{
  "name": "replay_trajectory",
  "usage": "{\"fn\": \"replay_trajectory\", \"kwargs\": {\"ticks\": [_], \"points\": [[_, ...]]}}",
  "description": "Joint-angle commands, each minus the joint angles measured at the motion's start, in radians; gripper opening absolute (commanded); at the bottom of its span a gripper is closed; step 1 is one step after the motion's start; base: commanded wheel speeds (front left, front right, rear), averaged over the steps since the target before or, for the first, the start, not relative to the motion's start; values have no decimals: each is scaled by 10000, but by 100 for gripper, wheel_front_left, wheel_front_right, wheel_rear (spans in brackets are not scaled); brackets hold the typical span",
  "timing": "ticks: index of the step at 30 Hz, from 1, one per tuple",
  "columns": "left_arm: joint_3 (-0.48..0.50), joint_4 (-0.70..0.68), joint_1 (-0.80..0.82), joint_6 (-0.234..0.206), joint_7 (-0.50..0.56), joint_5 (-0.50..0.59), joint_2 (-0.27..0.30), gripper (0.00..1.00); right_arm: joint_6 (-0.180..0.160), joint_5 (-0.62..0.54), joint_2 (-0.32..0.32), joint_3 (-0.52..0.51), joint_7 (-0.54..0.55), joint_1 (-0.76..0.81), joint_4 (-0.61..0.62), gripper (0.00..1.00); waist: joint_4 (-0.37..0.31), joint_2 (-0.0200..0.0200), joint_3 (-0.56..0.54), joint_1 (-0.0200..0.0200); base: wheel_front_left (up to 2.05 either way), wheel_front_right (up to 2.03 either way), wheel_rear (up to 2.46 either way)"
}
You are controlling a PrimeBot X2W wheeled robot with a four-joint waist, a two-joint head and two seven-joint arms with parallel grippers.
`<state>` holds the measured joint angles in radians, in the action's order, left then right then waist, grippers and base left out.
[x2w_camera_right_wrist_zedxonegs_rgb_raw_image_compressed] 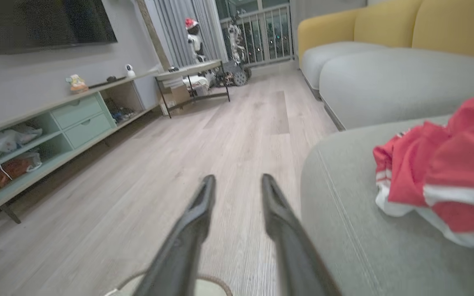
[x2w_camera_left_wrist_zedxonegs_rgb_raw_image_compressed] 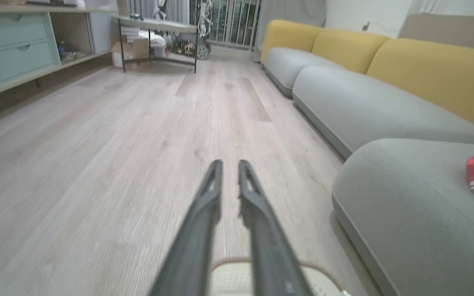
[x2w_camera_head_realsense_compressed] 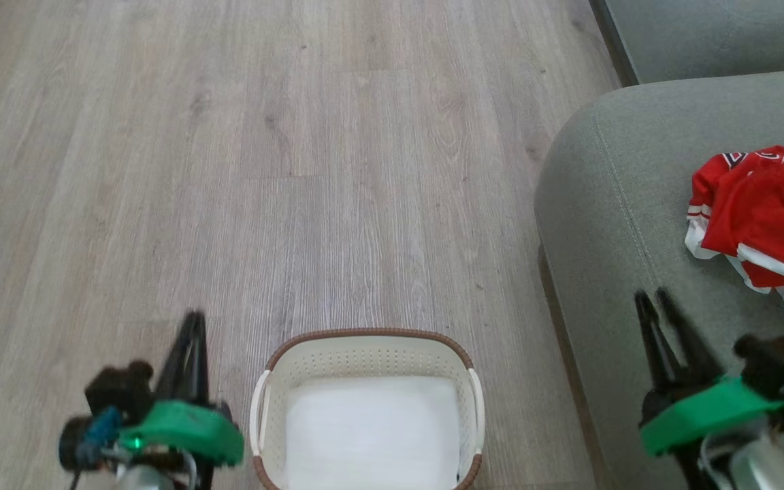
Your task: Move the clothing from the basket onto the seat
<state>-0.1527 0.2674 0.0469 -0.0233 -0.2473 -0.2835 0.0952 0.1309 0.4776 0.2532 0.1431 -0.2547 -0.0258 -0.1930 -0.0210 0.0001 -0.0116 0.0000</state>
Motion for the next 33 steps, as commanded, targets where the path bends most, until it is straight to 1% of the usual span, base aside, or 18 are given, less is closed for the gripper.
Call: {"fn": "replay_trajectory", "kwargs": {"ticks": [1, 33], "points": [[23, 149, -76, 11, 28, -68, -24, 0, 0, 61, -50, 28, 23, 73, -153, 0, 1, -1, 1, 0, 0, 0, 0], [679, 56, 91, 392, 920, -3357, -130, 0, 0, 2914, -502, -566, 893, -147, -244, 0, 53, -1, 37, 0, 0, 0, 0]]}}
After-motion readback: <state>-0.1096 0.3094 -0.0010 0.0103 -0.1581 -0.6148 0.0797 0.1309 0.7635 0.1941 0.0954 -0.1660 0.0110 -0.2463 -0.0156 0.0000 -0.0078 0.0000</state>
